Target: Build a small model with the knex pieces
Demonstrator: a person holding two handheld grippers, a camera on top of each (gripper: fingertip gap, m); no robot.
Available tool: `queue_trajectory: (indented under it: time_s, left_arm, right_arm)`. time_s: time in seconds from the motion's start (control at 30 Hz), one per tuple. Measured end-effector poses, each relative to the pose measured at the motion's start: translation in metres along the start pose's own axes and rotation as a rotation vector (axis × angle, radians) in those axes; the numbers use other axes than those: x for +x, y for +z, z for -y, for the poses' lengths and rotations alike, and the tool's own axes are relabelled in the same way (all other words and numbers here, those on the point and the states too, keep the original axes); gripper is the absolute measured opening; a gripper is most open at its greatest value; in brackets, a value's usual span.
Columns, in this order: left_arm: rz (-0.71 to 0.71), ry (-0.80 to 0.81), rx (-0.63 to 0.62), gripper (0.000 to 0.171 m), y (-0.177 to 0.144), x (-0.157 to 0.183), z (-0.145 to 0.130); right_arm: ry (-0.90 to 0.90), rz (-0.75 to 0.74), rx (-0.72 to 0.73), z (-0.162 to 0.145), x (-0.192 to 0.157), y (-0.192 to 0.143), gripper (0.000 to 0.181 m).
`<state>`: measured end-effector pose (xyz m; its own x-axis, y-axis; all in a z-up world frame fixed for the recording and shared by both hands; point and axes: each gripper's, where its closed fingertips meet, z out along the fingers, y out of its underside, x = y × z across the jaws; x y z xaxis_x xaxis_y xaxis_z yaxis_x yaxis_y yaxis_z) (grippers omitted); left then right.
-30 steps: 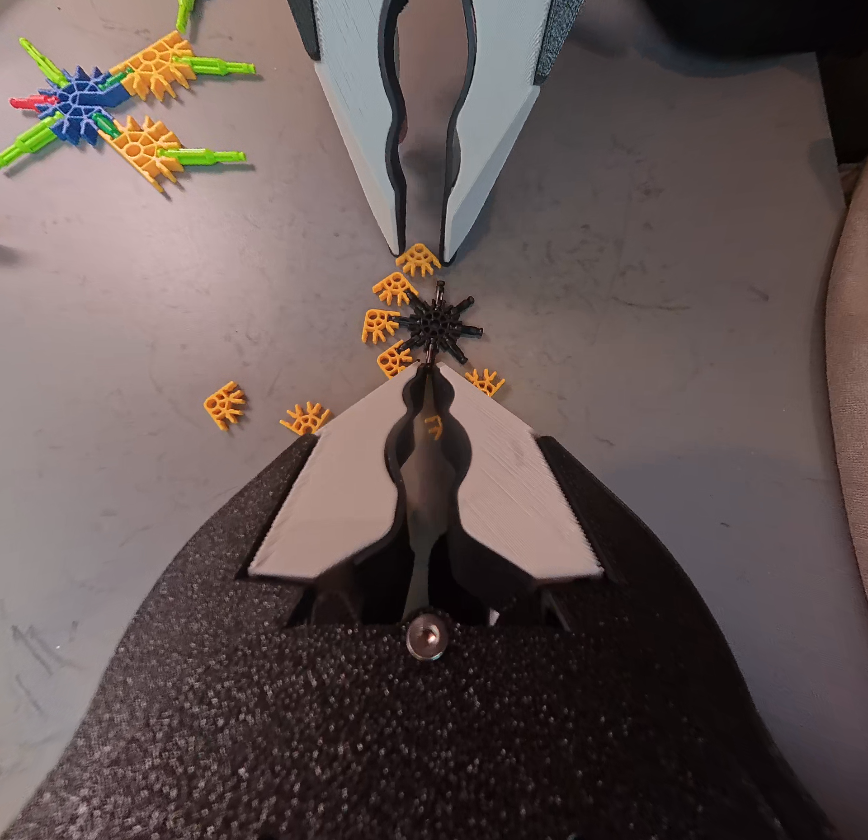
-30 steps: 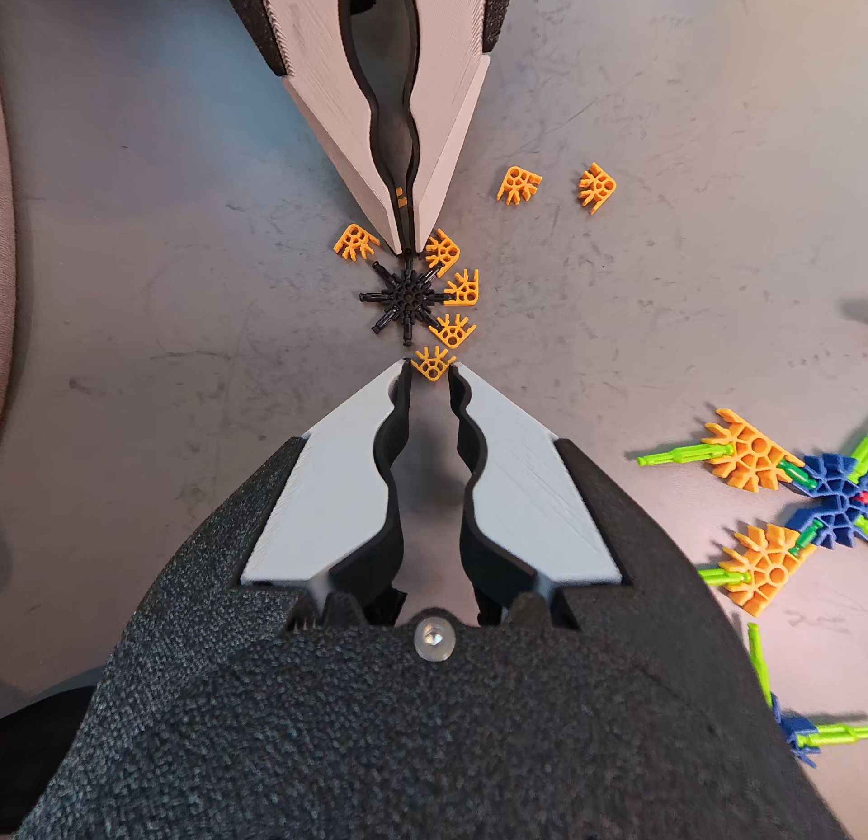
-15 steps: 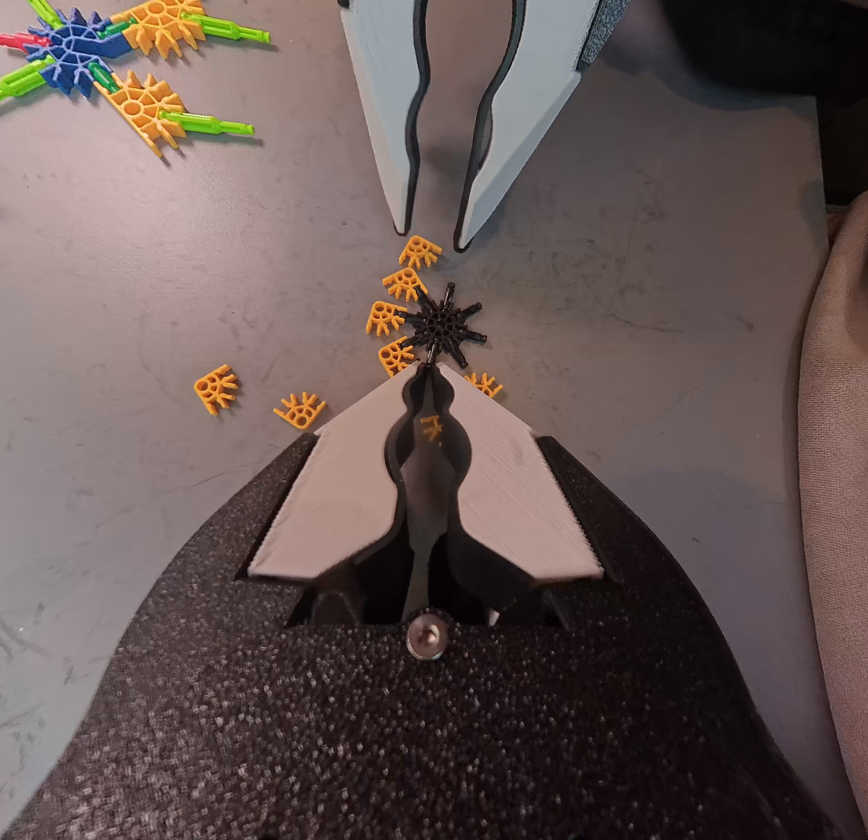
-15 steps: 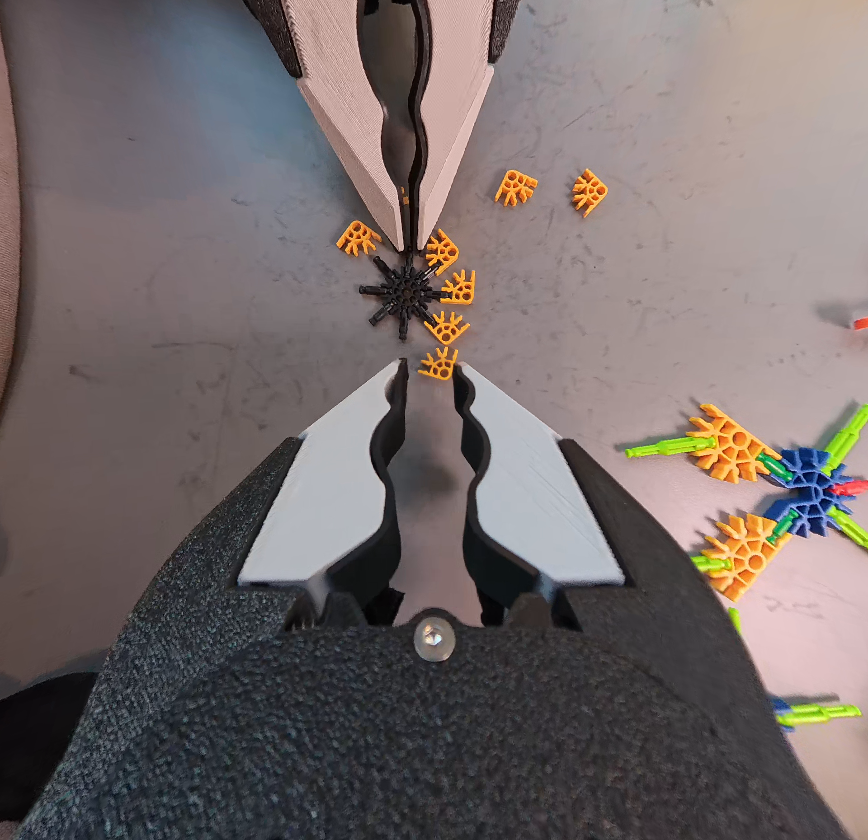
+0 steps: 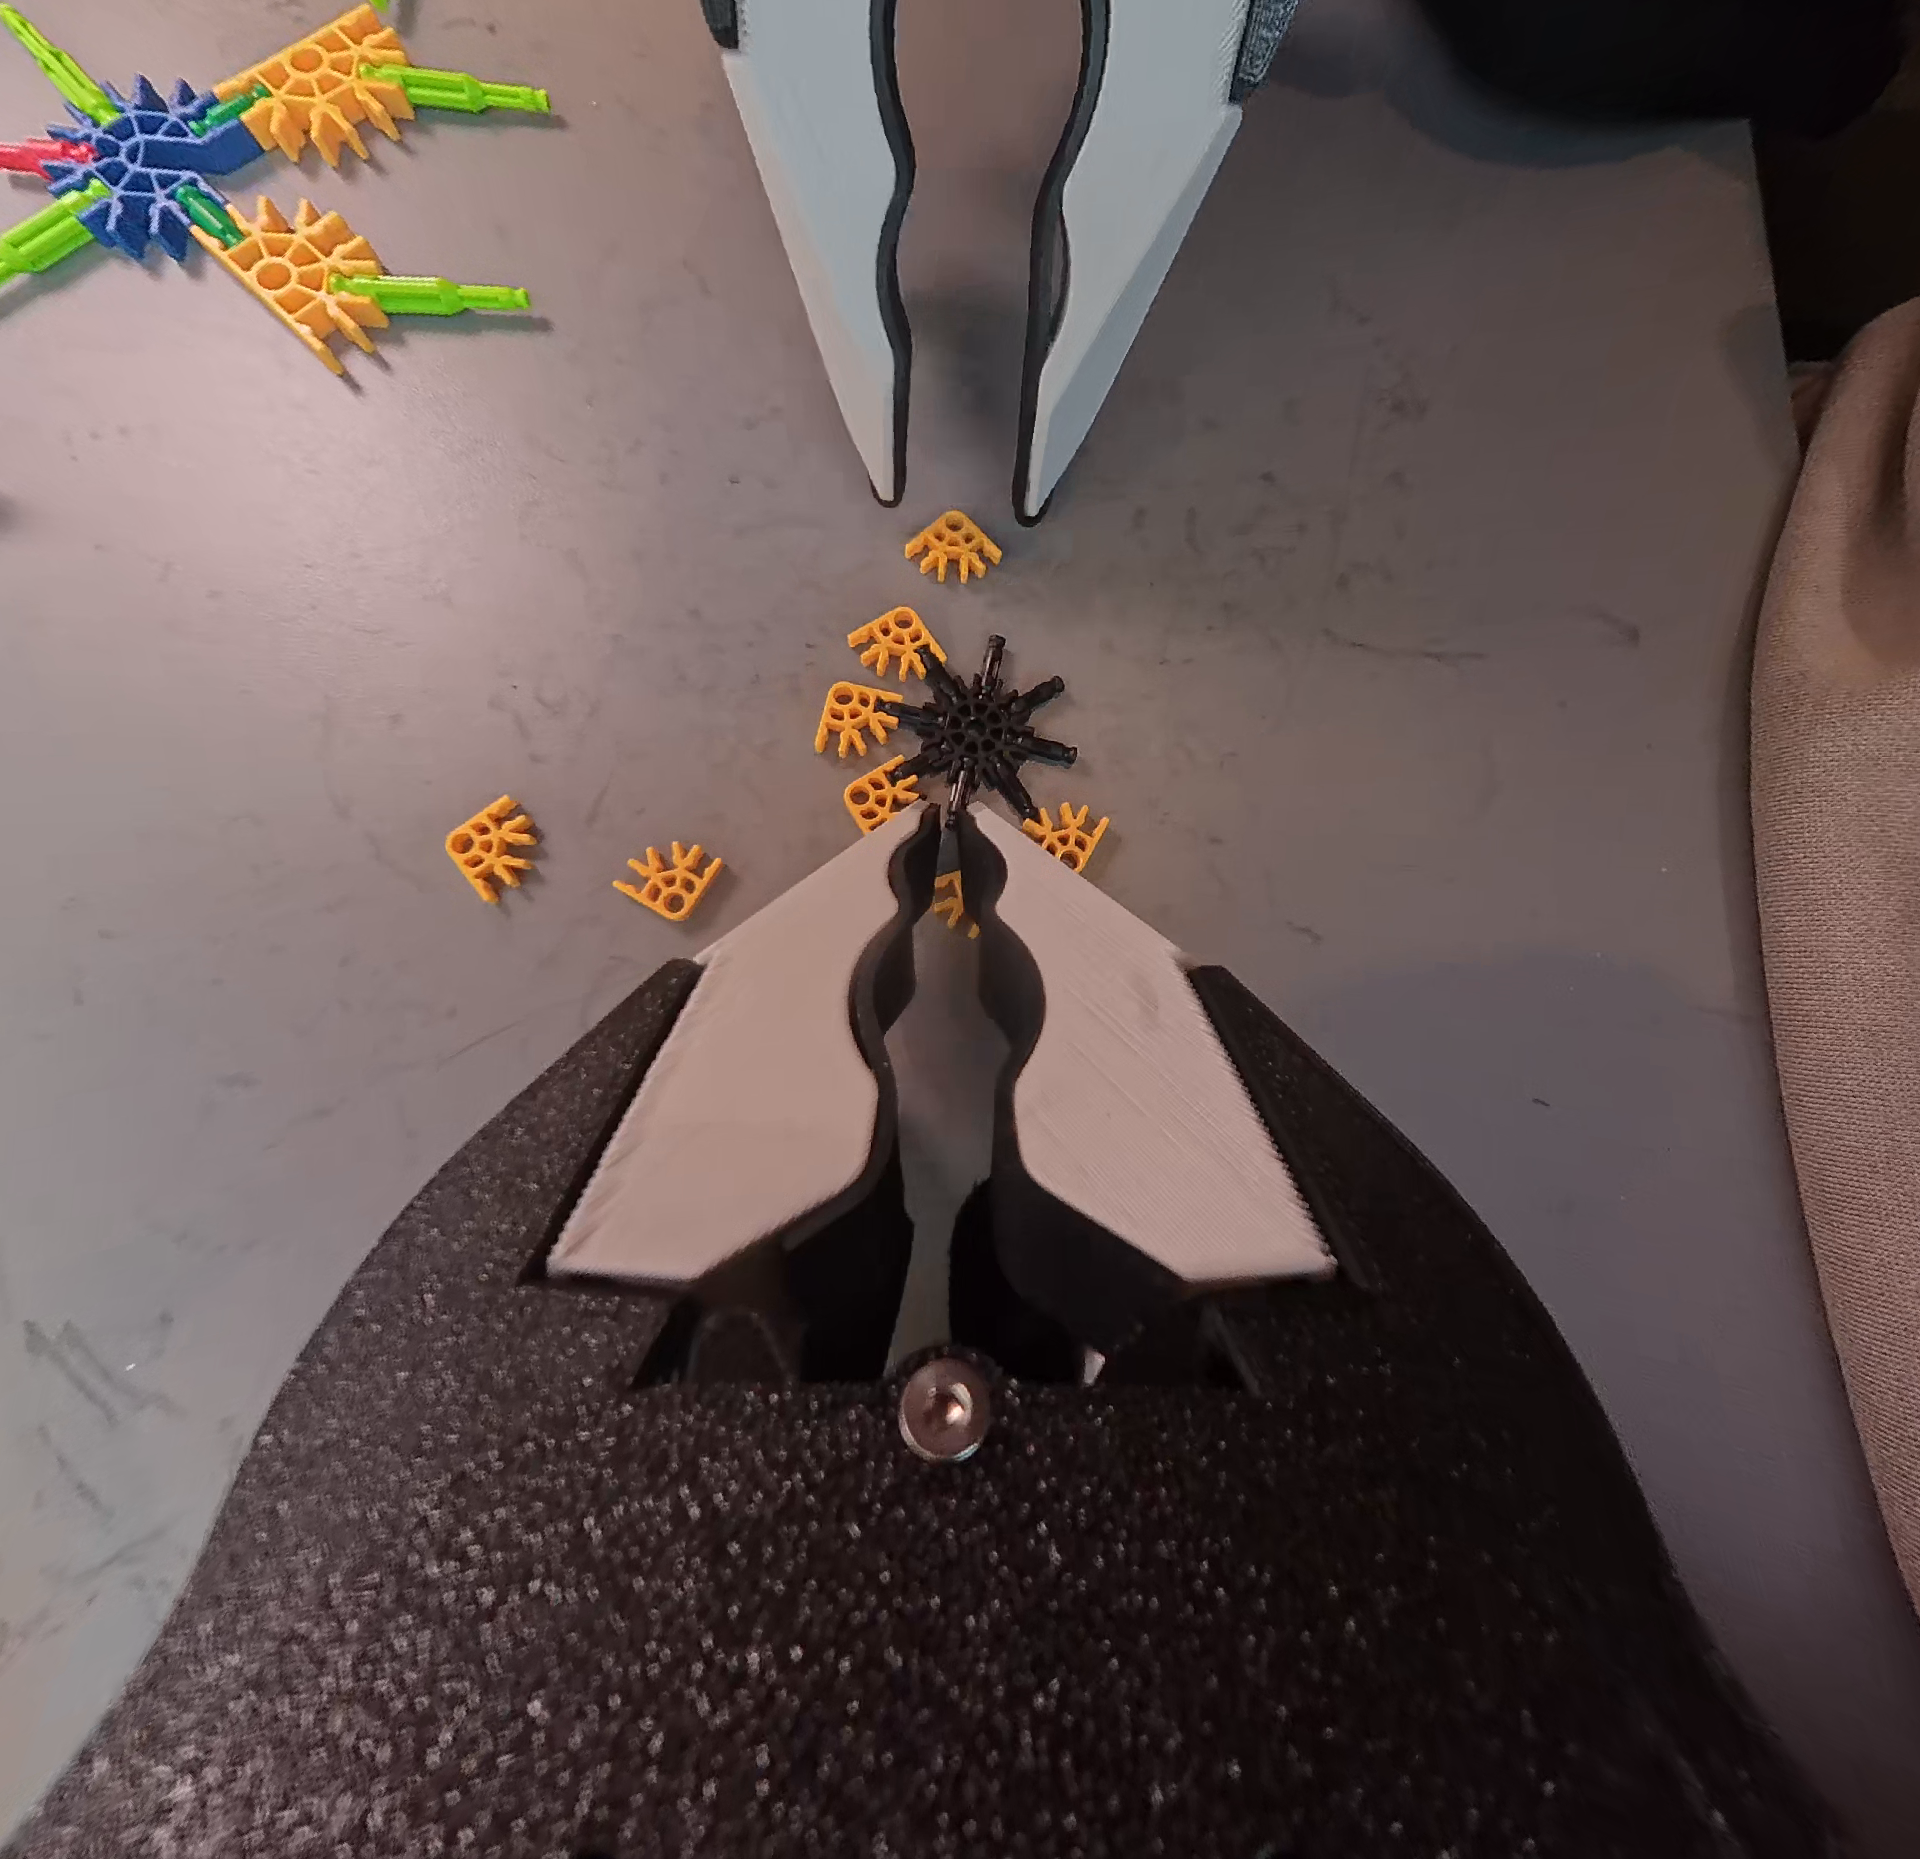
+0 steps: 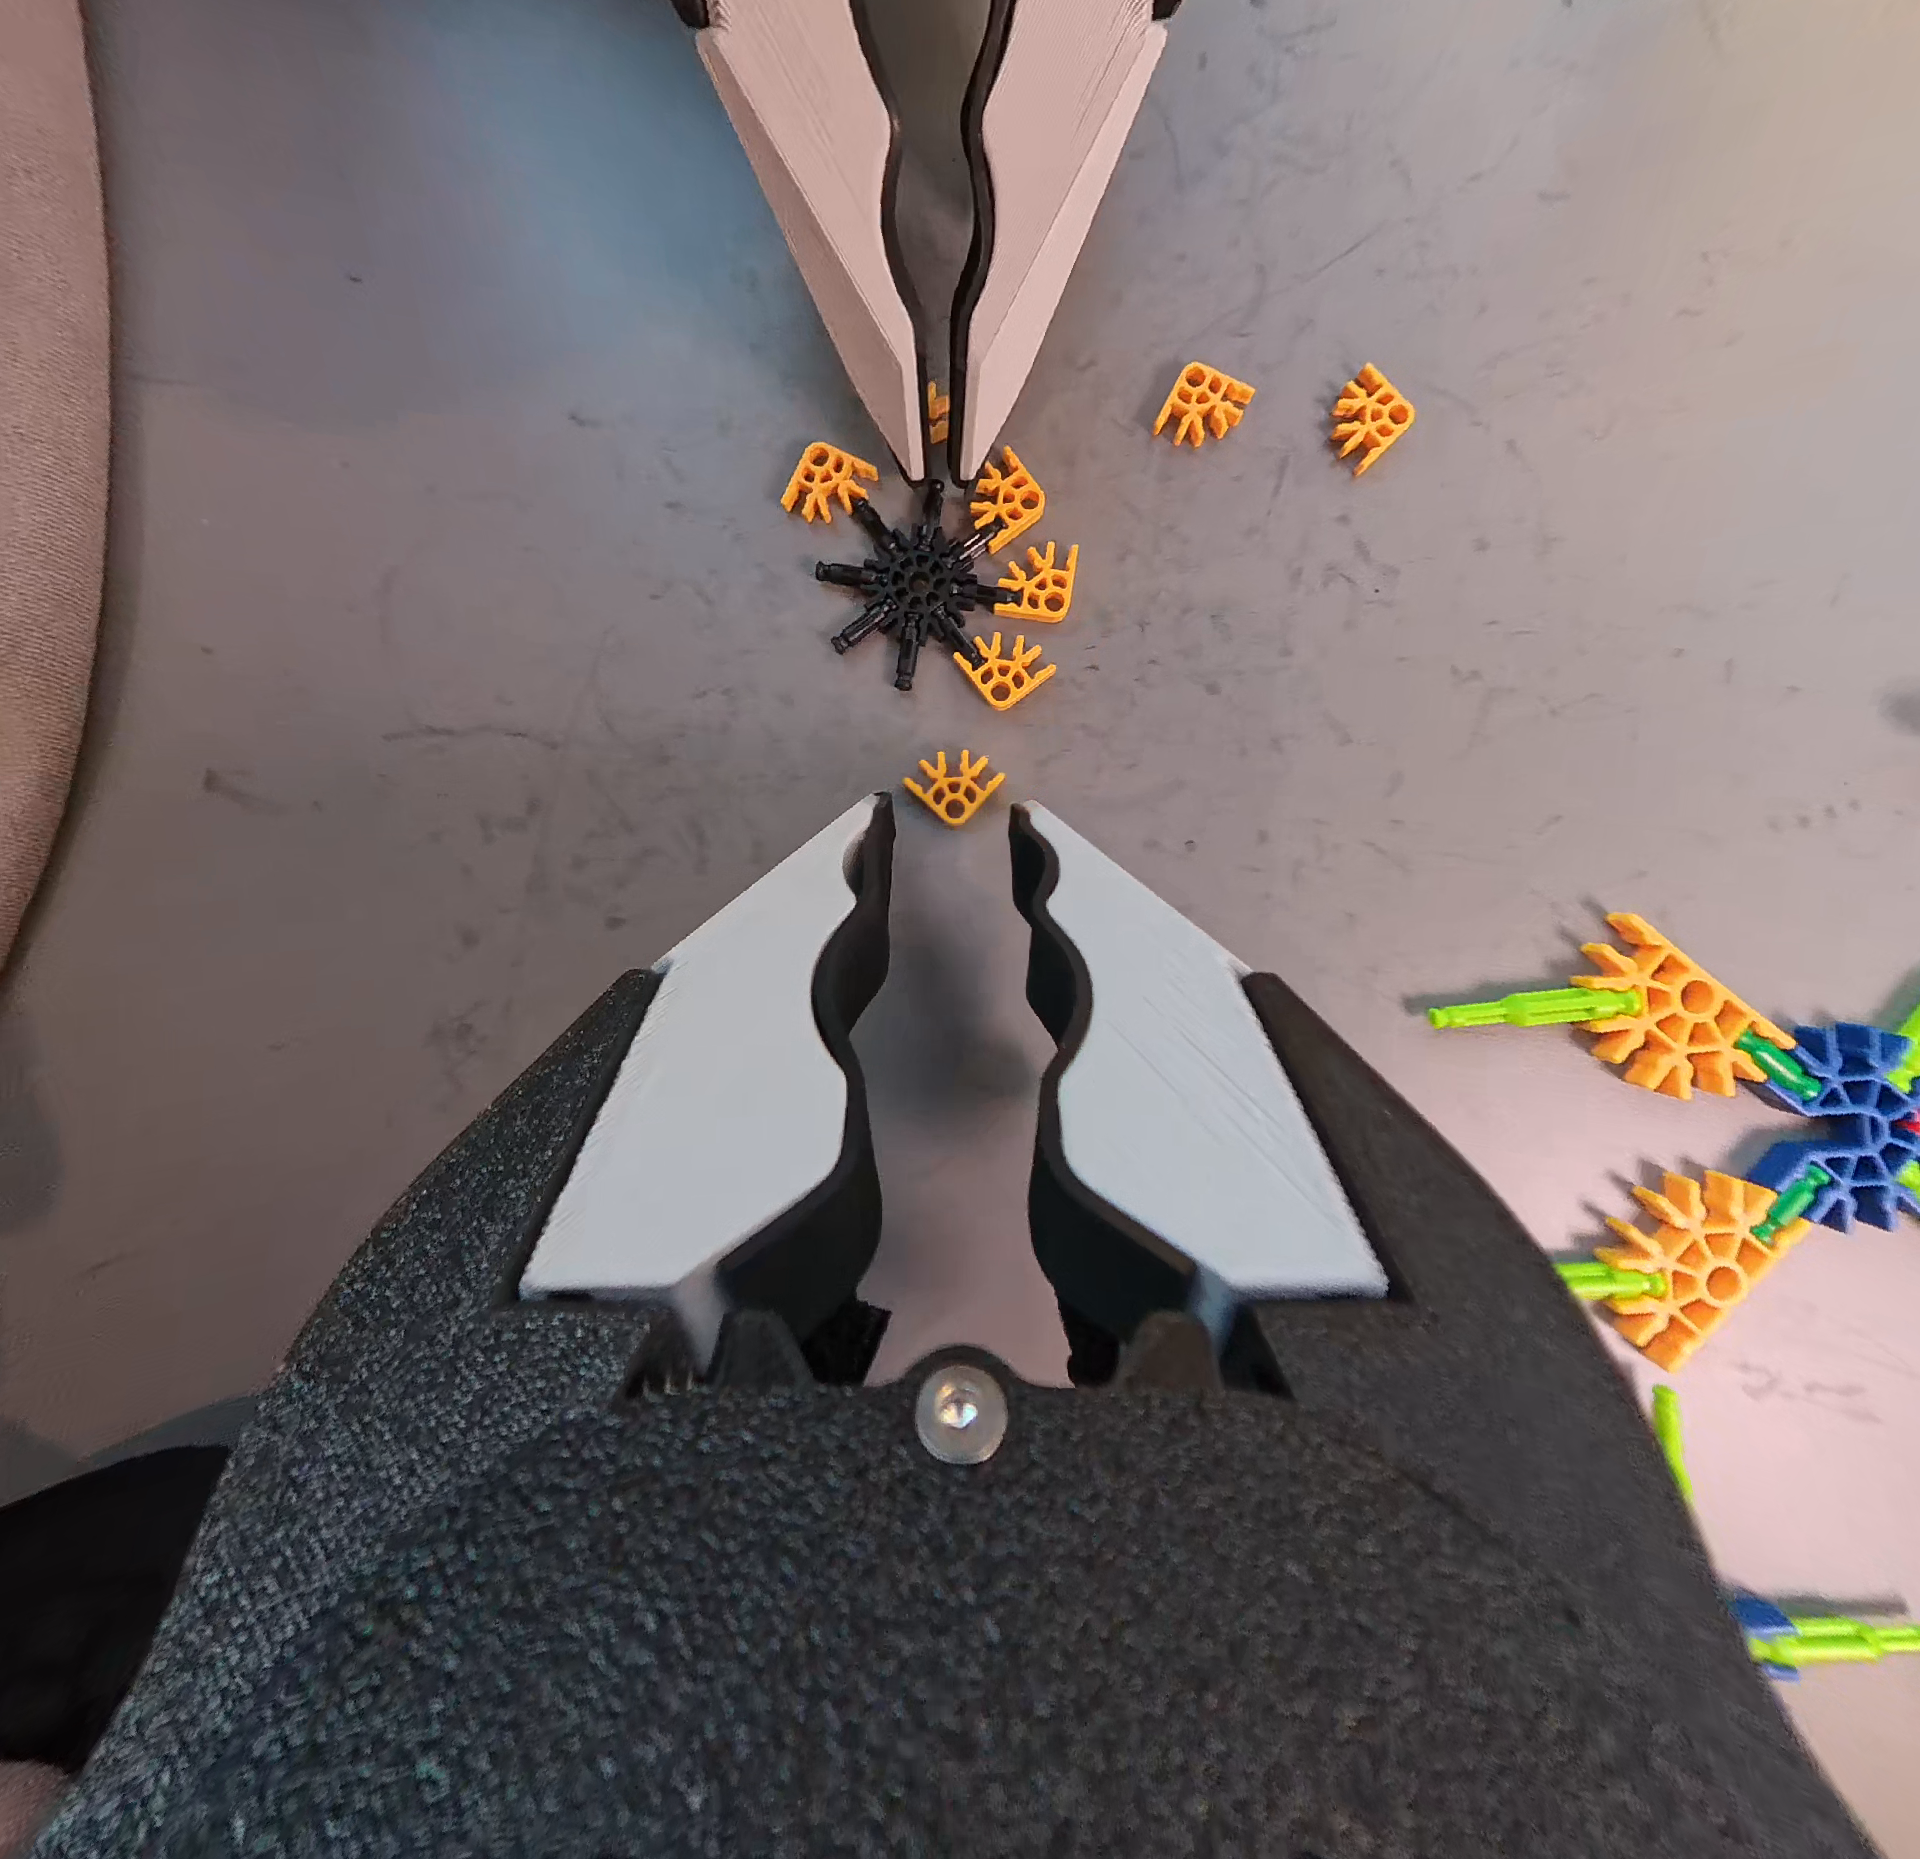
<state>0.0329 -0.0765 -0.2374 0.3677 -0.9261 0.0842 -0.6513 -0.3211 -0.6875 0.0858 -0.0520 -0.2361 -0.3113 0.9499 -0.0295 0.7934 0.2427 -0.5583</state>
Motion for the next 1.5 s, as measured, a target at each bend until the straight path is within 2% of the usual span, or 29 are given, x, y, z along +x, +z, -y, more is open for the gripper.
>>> queue_trajectory:
  time_s: [0.2,0.6,0.9,1.07,1.5]
  left_arm:
    - [0.001,0.022,-0.002,0.004,0.002,0.002,0.0]
    - [0.04,0.044,-0.002,0.003,0.007,0.0,0.003]
    - [0.119,-0.057,0.001,0.003,0.012,-0.01,0.009]
    - [0.112,-0.143,0.027,0.002,0.015,-0.012,0.013]
    - [0.127,-0.22,0.033,0.002,0.016,-0.013,0.014]
  right_arm:
    - [-0.061,0.027,0.049,0.005,-0.003,0.008,0.023]
    - [-0.032,0.03,0.036,0.003,-0.002,0.009,0.017]
    - [0.033,-0.032,0.047,0.008,0.009,0.001,0.017]
    - [0.09,-0.07,0.043,0.008,0.019,0.004,0.017]
    - [0.14,-0.102,-0.004,0.004,0.022,0.008,0.019]
